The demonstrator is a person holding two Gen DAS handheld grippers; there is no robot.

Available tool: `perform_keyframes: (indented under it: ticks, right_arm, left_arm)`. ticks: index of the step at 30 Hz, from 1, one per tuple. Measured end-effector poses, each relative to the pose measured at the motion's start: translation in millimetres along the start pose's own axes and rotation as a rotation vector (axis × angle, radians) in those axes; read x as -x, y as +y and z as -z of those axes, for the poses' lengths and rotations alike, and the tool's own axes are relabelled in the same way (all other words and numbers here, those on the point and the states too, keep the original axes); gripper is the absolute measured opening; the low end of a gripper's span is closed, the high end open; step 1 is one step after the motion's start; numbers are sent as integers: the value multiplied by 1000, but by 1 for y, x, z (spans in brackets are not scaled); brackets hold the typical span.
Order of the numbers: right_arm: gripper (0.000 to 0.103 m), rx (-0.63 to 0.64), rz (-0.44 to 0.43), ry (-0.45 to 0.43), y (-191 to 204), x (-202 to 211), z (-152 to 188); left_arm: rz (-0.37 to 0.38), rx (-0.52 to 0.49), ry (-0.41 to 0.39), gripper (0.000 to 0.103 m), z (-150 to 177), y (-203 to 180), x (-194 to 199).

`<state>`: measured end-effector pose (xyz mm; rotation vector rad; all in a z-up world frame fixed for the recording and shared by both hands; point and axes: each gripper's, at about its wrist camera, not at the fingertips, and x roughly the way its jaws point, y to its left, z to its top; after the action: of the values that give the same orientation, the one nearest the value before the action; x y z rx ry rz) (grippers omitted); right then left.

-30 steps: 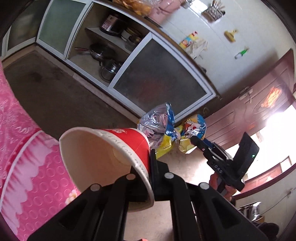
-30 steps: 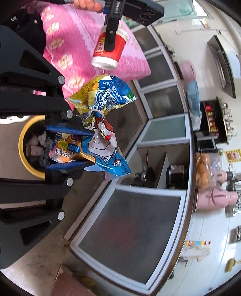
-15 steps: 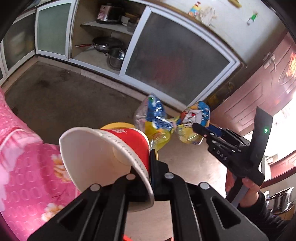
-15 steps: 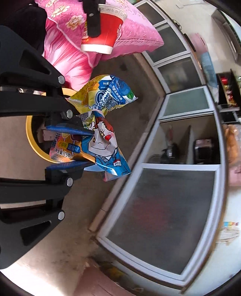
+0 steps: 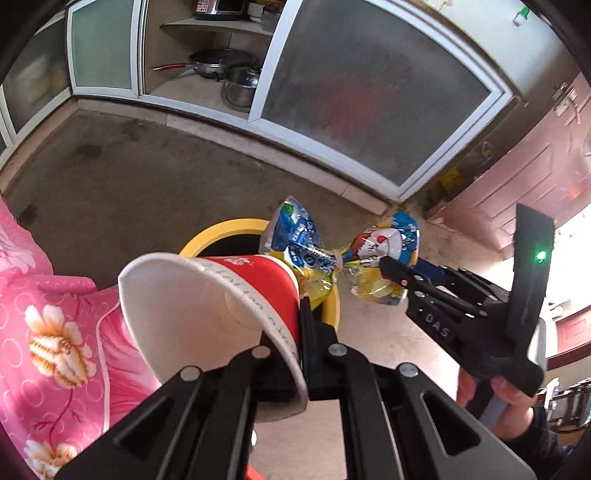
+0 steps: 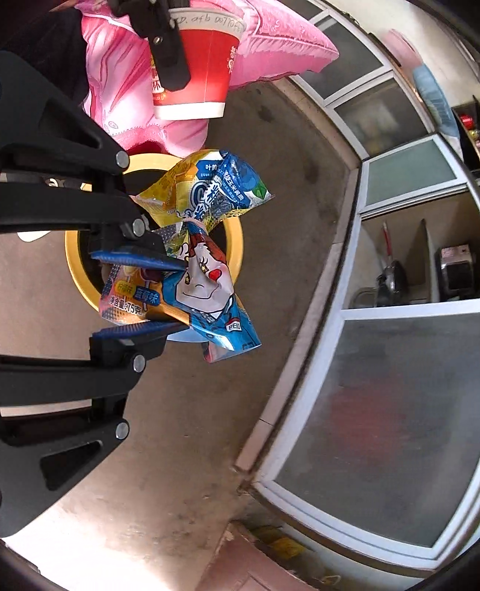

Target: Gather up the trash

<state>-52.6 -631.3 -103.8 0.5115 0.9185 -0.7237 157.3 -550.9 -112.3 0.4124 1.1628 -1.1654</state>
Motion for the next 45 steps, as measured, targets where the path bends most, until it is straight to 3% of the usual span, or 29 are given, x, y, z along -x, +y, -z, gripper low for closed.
perform_keyframes:
  ticks: [5, 7, 8, 9, 10, 11, 14, 20, 23, 24, 28, 34, 40, 42, 45]
  right_arm:
    - [27, -32, -13, 35, -3, -15, -1]
    - [39, -57, -41, 42, -6, -20, -3]
    - [47, -79, -60, 47, -8, -23, -3]
    - [66, -87, -62, 41, -9, -23, -4]
    - [74, -90, -55, 28, -9, -23, -4]
    - [73, -81, -39, 26, -8, -22, -4]
    - [73, -82, -4, 15, -13, -16, -3]
    - [74, -102, 88, -78, -36, 29, 6]
    - [79, -103, 141, -168, -41, 67, 11]
    - [85, -100, 158, -223, -39, 85, 16]
    - [94, -67, 214, -386, -23, 138, 28]
    - [95, -1, 261, -558, 19, 196, 47]
    - [95, 10, 196, -628, 58, 234, 68]
    - [95, -1, 205, -684, 73, 250, 79]
    - [95, 9, 147, -765, 92, 274, 95]
  left_arm:
    - [3, 28, 12, 2, -4, 0, -15]
    - [-6, 29, 7, 18, -6, 0, -16]
    - [-5, 40, 1, 40, -6, 2, -16]
    - [-8, 52, -11, 58, -4, 2, -16]
    - [-17, 67, -30, 64, -2, 4, -12]
    - [-19, 79, -45, 69, -1, 6, -9]
    - [-20, 107, -66, 73, 3, 8, 1]
    - [36, 114, -183, 82, 12, 0, 46]
    - [71, 127, -250, 89, 20, -2, 76]
    - [77, 133, -283, 89, 24, -2, 89]
    - [65, 128, -377, 93, 42, -6, 133]
    - [6, 92, -500, 95, 76, -7, 195]
    - [-95, 73, -606, 95, 124, 1, 245]
    - [-141, 59, -640, 95, 137, 2, 260]
    - [-218, 58, -675, 95, 161, 5, 282]
